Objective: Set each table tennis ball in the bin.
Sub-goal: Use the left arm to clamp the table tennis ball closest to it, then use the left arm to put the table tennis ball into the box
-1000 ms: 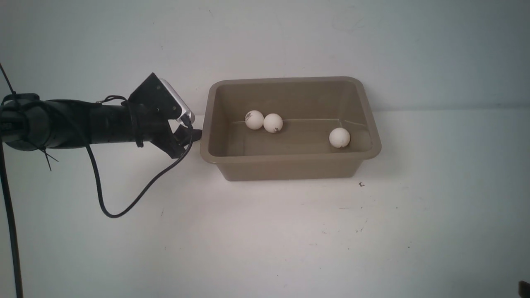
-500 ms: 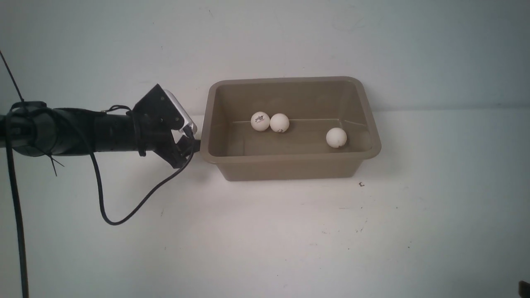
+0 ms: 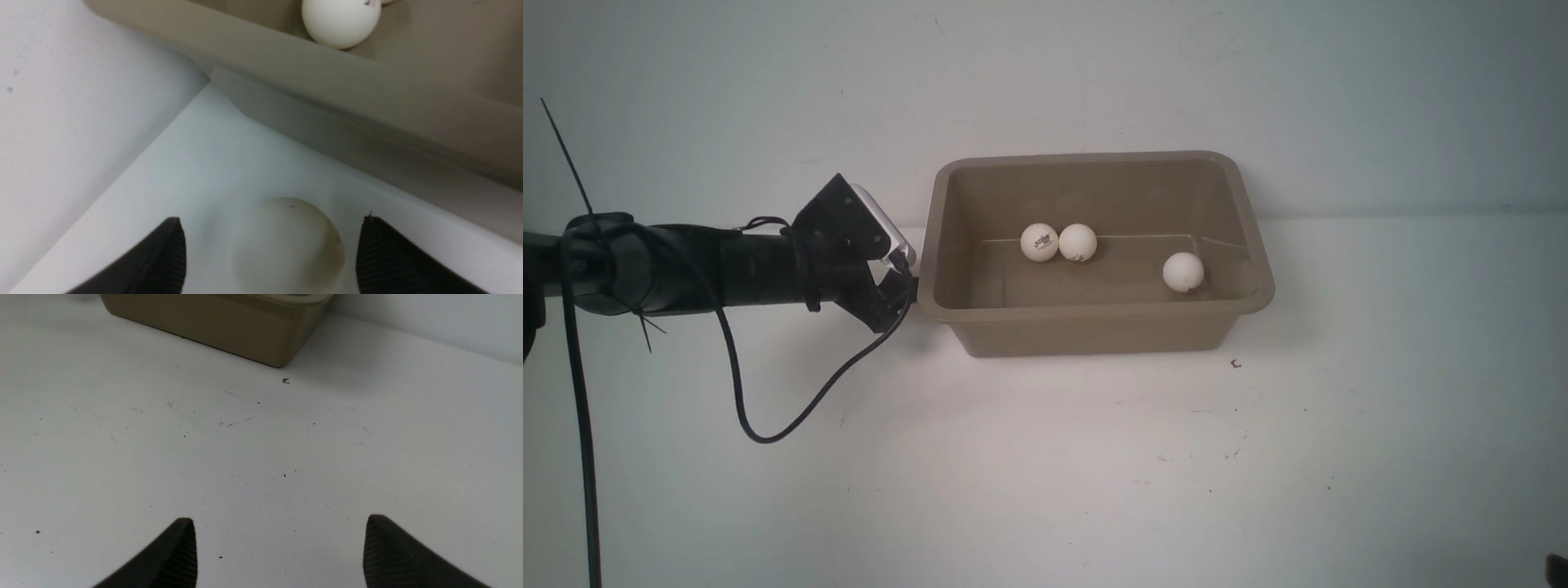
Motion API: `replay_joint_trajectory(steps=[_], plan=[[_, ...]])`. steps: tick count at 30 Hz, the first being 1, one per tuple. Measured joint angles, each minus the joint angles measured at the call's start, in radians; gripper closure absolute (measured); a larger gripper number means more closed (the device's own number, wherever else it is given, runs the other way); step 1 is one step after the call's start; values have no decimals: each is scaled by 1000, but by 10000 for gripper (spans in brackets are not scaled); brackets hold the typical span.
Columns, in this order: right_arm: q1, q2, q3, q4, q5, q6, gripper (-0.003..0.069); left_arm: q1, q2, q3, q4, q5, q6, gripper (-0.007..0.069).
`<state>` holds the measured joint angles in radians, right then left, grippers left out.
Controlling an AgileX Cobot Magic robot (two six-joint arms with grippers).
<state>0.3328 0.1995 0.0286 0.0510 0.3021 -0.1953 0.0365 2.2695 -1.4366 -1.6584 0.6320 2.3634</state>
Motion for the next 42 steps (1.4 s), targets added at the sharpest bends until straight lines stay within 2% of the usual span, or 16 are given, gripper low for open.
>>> replay_joint_trajectory(steps=[13,16,20,29,34,37,42], plan=[[0,0,0,0,0,0,162,0,27,-1,-37,-1,78,127],[0,0,0,0,0,0,162,-1,28,-1,-37,-1,91,159],[0,0,0,0,0,0,162,-1,28,-1,-37,-1,98,293],[0,0,0,0,0,0,162,1,11,-1,-37,-1,91,292],[0,0,0,0,0,0,162,28,-95,-1,-33,5,25,292],[0,0,0,0,0,0,162,38,-156,-1,-37,61,-16,292],[0,0,0,0,0,0,162,29,-183,-2,-32,254,-31,292]])
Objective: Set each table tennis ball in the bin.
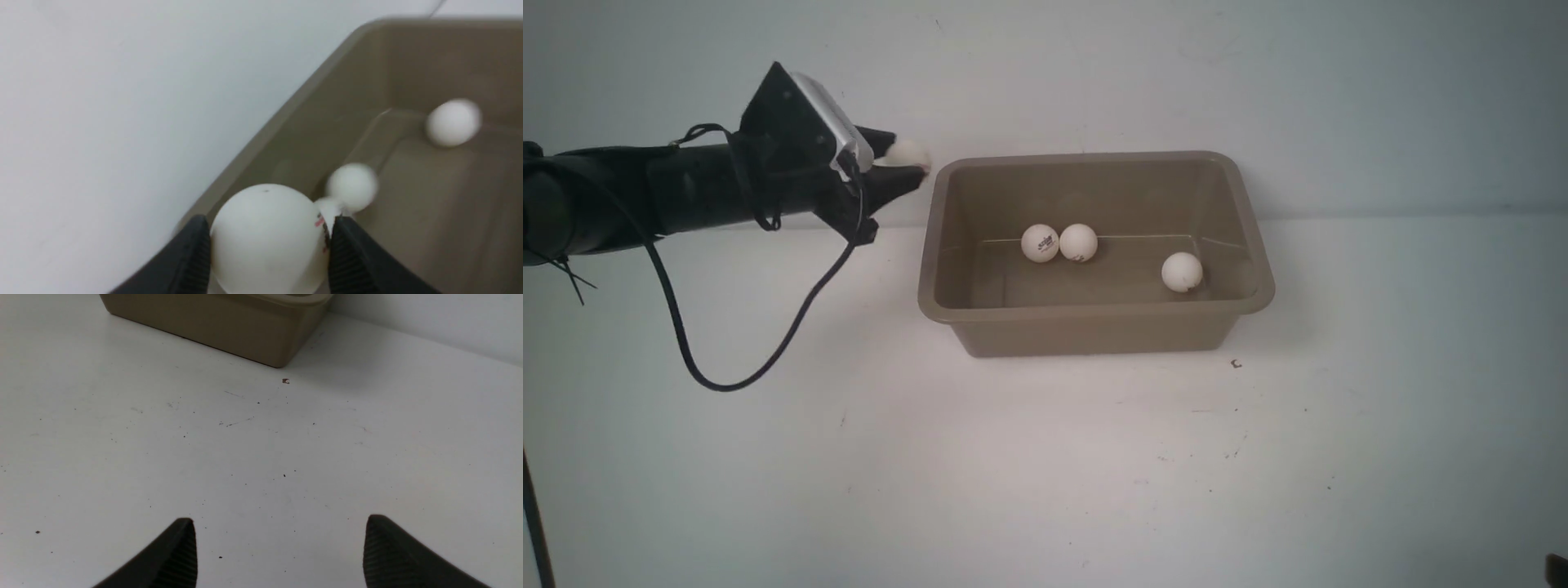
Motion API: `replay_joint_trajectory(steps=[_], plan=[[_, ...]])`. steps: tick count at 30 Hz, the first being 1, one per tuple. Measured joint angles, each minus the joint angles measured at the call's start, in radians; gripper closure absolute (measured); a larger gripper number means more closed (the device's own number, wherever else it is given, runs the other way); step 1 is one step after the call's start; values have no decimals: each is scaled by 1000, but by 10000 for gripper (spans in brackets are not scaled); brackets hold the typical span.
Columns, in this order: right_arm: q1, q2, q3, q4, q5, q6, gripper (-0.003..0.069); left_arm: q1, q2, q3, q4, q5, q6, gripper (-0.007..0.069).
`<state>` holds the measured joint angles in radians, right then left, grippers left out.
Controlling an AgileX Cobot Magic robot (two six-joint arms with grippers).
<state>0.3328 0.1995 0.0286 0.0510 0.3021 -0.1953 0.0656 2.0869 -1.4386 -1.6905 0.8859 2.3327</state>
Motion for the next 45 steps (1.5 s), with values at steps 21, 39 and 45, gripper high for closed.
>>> replay_joint_trajectory(steps=[21,39,45], plan=[[0,0,0,0,3,-31,162,-93,-82,1,103,-65,-241,103],[0,0,0,0,9,-34,162,-8,-718,1,561,-106,-947,103],[0,0,0,0,9,-34,162,-8,-835,1,695,-67,-1241,103]])
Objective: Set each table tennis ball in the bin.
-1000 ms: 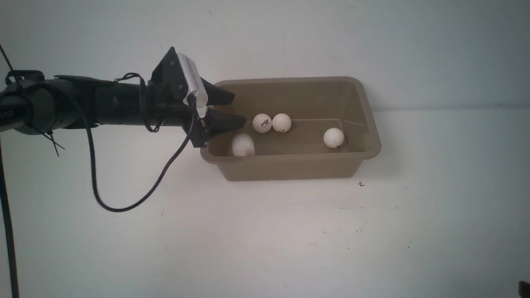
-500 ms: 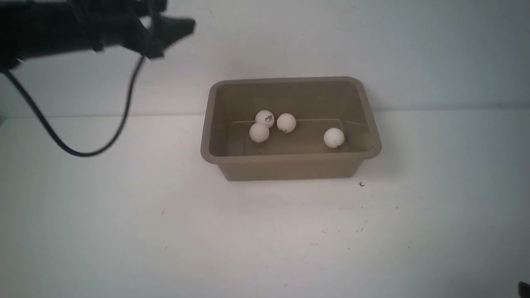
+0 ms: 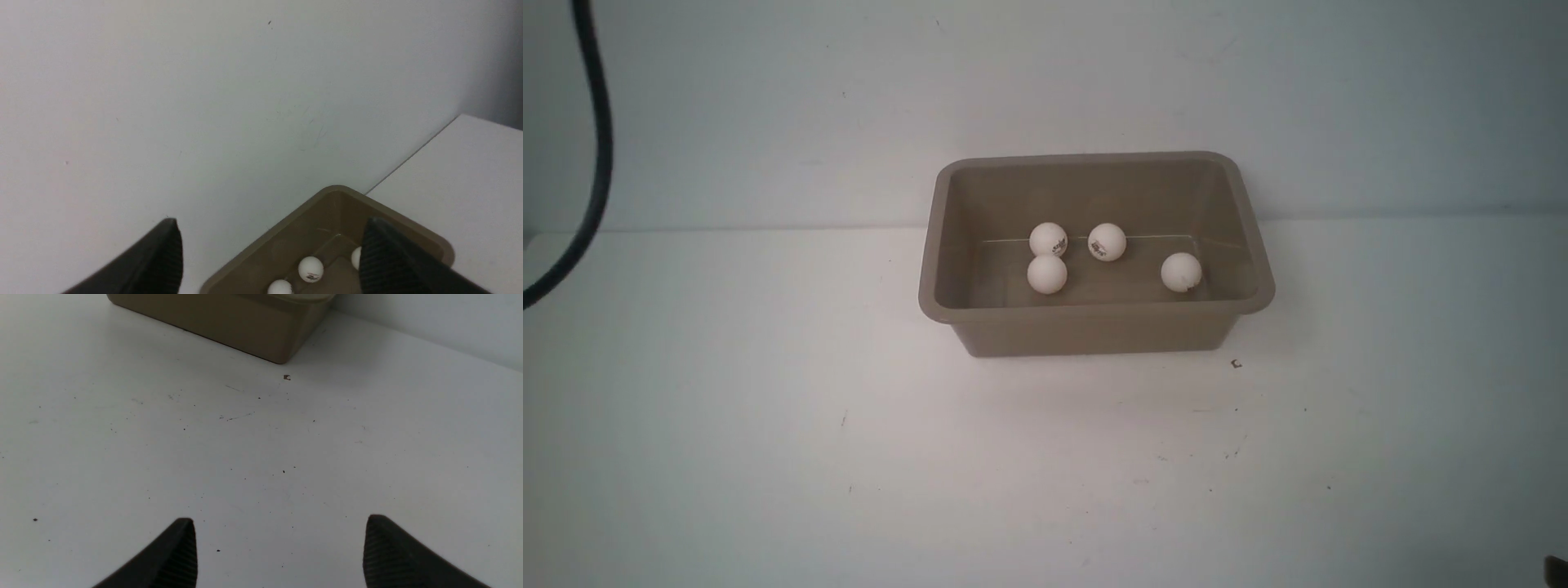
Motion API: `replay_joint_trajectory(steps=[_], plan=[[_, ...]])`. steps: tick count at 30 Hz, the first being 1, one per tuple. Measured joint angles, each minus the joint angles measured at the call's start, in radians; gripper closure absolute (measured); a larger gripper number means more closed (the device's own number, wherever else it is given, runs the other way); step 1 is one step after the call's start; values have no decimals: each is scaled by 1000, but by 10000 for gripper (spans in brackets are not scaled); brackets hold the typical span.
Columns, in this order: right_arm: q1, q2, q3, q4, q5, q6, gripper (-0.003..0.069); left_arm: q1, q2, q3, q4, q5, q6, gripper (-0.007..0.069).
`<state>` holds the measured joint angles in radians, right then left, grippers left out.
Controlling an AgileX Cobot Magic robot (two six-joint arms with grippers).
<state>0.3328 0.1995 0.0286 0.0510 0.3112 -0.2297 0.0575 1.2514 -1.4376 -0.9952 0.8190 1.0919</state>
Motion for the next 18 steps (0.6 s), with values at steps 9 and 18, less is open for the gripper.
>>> replay_joint_trajectory(steps=[9,18], plan=[[0,0,0,0,0,0,162,0,-123,0,432,114,-369,103],[0,0,0,0,1,-1,162,0,-270,0,770,239,-705,103]])
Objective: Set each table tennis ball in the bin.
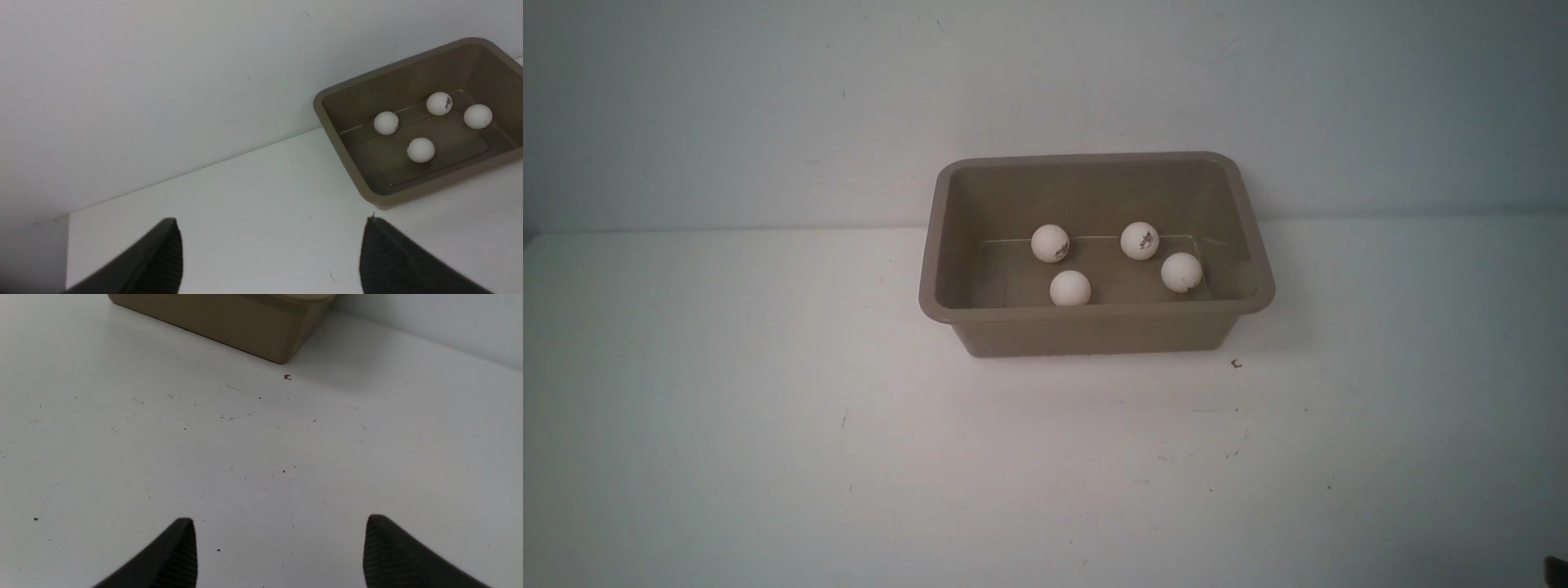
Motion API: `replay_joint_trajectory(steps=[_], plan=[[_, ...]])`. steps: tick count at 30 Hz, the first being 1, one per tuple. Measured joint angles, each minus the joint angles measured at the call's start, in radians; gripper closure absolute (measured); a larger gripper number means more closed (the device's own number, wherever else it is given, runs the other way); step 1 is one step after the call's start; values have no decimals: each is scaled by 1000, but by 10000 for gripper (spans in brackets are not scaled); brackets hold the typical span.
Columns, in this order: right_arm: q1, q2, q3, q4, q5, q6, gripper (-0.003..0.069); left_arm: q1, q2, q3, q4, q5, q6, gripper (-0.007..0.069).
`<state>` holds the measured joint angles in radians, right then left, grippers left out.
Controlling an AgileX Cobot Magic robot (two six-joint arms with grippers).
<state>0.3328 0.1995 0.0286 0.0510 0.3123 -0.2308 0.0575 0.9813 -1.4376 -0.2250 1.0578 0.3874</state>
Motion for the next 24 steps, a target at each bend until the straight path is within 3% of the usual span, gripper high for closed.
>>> replay_joint_trajectory(steps=[11,24], plan=[[0,0,0,0,1,0,162,0,-229,0,43,128,-57,116],[0,0,0,0,2,0,162,0,-526,2,62,226,-94,286]])
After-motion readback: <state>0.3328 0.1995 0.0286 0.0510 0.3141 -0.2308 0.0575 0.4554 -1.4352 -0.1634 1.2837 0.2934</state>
